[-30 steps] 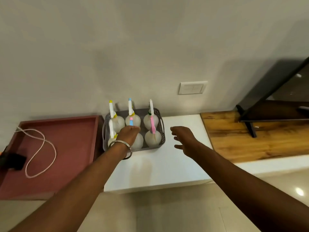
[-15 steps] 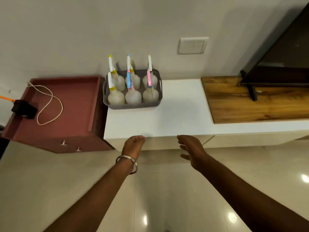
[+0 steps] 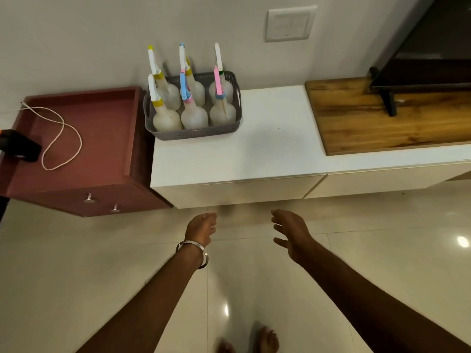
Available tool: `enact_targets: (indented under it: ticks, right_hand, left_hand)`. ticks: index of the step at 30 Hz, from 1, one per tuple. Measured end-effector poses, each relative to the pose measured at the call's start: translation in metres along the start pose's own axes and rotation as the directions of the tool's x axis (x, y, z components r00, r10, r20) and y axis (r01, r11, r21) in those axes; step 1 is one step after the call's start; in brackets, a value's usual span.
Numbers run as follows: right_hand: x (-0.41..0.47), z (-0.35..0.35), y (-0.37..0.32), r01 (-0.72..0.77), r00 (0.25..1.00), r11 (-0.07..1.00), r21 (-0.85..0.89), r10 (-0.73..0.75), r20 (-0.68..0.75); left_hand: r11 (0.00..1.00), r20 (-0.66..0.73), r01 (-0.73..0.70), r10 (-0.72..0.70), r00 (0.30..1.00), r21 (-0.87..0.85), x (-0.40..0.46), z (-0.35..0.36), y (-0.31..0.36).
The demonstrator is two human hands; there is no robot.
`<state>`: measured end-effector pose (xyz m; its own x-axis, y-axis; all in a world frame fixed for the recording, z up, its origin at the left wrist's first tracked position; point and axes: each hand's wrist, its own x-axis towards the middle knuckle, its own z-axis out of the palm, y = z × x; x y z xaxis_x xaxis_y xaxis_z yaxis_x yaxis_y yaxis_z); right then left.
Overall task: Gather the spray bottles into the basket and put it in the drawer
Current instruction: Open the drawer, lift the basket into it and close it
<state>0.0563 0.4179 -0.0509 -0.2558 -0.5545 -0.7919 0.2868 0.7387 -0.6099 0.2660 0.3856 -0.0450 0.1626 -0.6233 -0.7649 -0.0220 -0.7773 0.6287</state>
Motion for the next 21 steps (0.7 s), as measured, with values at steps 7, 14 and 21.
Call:
enact_targets:
  ticks: [7, 14, 21]
  right_hand:
    - [0.045, 0.048, 0.014, -0.103, 0.995, 0.938, 0.332, 0.093, 0.048]
    - [0.134, 0.088, 0.059, -0.135, 0.988, 0.725, 0.675, 0.152, 0.035]
    - [0.225, 0.105, 0.108, -0.114, 0.987, 0.634, 0.765, 0.162, 0.013]
  left_hand:
    - [0.796, 0.155, 0.235, -0.178, 0.972, -0.558, 0.054, 0.008, -0.013]
    - [0.520, 0.194, 0.283, -0.220, 0.956, -0.806, 0.145, 0.020, -0.056]
    - [0.476, 0.236, 0.318, -0.224, 0.946, -0.820, 0.234, 0.039, -0.103]
